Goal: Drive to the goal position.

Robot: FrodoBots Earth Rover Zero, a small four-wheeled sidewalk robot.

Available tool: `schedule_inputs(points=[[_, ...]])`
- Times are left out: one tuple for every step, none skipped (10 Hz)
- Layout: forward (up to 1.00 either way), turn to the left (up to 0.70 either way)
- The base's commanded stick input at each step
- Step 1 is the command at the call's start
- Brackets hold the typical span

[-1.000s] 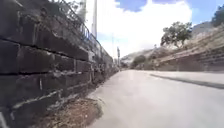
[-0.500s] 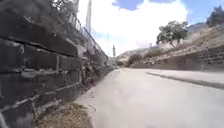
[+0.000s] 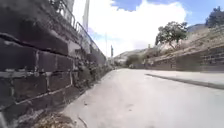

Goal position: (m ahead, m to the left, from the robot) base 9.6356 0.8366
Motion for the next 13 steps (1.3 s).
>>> schedule_inputs(points=[[0.70,0.00],[0.70,0.00],[0.70,0.00],[0.70,0.00],[0.70,0.00],[0.70,0.00],[0.70,-0.20],[0.70,-0.06],[0.70,0.00],[0.70,0.00],[0.70,0.00],[0.70,0.00],[0.70,0.00]])
